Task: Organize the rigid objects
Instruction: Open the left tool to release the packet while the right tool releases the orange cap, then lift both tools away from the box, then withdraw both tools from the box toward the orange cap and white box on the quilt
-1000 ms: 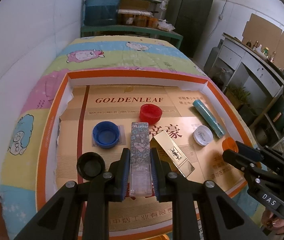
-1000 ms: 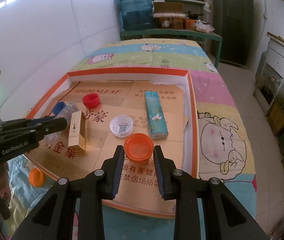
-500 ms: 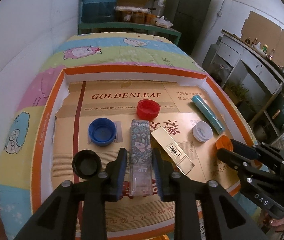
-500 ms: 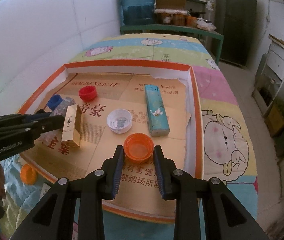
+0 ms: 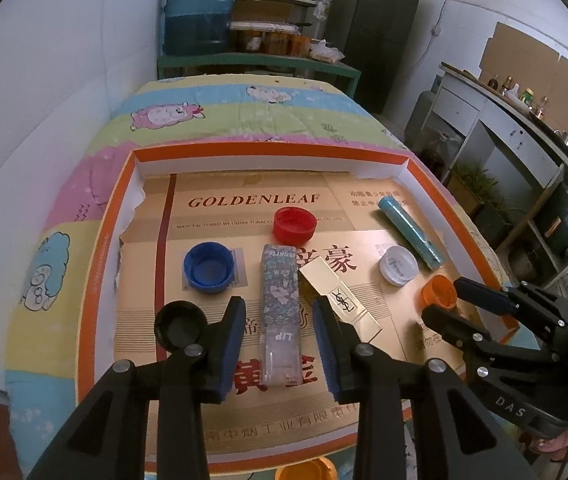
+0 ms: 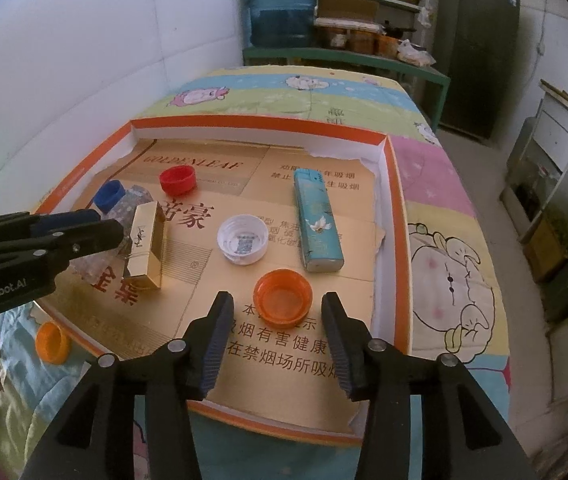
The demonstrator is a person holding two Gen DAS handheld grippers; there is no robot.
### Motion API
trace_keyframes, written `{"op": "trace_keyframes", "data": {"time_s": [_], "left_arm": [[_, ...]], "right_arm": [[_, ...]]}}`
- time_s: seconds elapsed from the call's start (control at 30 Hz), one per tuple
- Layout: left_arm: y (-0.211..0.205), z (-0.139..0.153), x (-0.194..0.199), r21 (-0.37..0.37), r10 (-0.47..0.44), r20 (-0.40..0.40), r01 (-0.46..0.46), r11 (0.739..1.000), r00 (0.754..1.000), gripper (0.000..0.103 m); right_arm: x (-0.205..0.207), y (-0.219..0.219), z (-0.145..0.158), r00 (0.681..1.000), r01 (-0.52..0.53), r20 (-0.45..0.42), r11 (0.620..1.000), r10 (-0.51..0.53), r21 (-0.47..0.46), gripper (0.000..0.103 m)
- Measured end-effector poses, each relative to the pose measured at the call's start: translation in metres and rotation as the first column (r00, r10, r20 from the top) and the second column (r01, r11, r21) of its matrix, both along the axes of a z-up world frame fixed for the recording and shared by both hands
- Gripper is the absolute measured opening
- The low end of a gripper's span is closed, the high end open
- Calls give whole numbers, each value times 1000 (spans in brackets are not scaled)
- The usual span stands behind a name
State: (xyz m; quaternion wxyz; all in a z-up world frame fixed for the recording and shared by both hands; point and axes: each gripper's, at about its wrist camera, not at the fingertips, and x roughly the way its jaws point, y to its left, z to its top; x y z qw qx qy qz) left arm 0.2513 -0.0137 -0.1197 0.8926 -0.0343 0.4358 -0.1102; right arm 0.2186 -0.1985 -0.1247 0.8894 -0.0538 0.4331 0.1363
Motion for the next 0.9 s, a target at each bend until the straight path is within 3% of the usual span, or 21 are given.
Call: {"op": "trace_keyframes", "data": {"time_s": [0.67,0.8,0.87,0.9], "left_arm": [[4,20,-25,-7,0,37,0,1000,999,35],[7,25,-33,-5,3,50,-2,1000,999,35],[9,27,-38,-6,3,56,-2,1000,998,44],[10,28,-39,-7,3,61,-3,1000,998,55]], "right_arm": [[-24,-3,28,998,24,56,1000,-25,9,47],[-33,-3,33,997,33,63,999,-33,9,52],[-37,-3,35,997,38,63,999,-39,13,53],[-39,-3,36,997,41,64,999,-42,15,58]]}}
